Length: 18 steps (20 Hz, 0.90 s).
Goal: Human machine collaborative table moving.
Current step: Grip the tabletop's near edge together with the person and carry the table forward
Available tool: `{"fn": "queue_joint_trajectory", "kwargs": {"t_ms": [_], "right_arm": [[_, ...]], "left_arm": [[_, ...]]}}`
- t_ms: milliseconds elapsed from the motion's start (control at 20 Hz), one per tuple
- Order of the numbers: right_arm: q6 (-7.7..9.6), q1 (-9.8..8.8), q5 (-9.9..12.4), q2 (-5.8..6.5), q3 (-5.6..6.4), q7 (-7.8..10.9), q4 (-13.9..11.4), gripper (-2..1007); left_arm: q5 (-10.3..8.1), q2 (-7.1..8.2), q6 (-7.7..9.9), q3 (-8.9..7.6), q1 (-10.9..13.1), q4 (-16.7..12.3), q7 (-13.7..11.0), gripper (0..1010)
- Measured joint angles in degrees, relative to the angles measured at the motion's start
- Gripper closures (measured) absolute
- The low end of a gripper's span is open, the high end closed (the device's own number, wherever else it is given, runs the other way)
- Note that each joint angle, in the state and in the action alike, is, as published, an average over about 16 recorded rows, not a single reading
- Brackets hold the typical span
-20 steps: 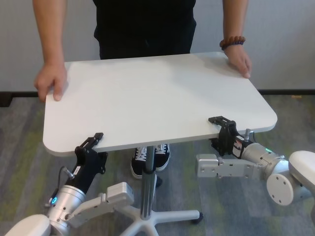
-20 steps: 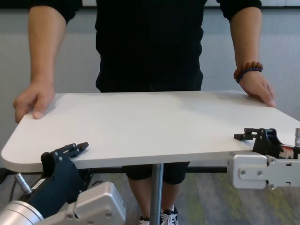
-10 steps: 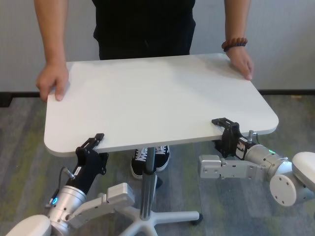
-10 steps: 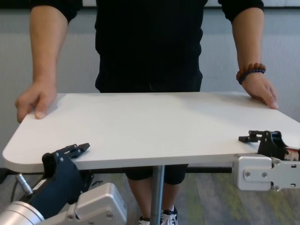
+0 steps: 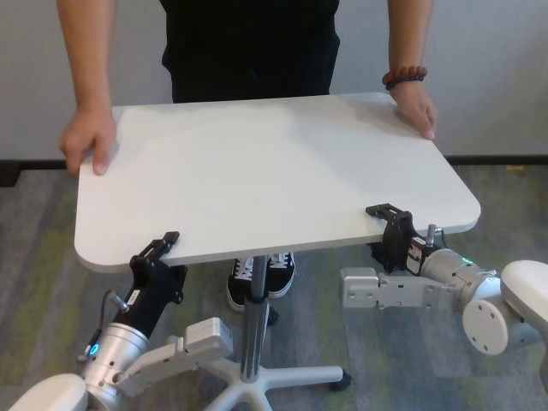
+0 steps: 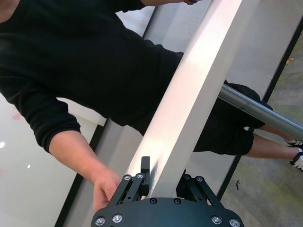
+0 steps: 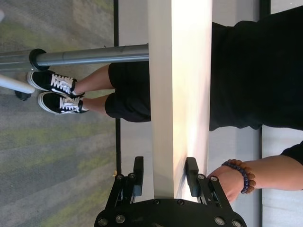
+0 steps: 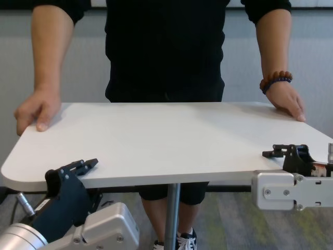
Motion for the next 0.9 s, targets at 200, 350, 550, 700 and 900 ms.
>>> {"fn": "queue_joint_trajectory", "kwargs": {"t_ms": [200, 350, 550, 700, 900], "right_arm": [[0.18, 0.34, -0.25, -0.23, -0.22, 0.18, 0.31, 477], [0.19, 0.55, -0.35, -0.39, -0.35, 0.22, 0.62, 477], [0.10, 0.77, -0.38, -0.53, -0.46, 0.15, 1.07, 477], [-0.02, 0.86, -0.31, -0.61, -0.48, 0.02, 1.37, 477], [-0.17, 0.87, -0.18, -0.66, -0.46, -0.20, 1.63, 477]], "left_arm": [[-0.01, 0.00, 0.00, -0.01, -0.01, 0.00, 0.00, 716], [-0.01, -0.01, 0.00, -0.01, -0.02, 0.01, 0.00, 716], [-0.01, -0.01, 0.00, -0.01, -0.02, 0.01, 0.00, 716], [-0.01, -0.02, 0.00, -0.01, -0.02, 0.01, -0.01, 716], [-0.09, 0.03, 0.07, 0.10, -0.06, -0.05, -0.14, 716]]}}
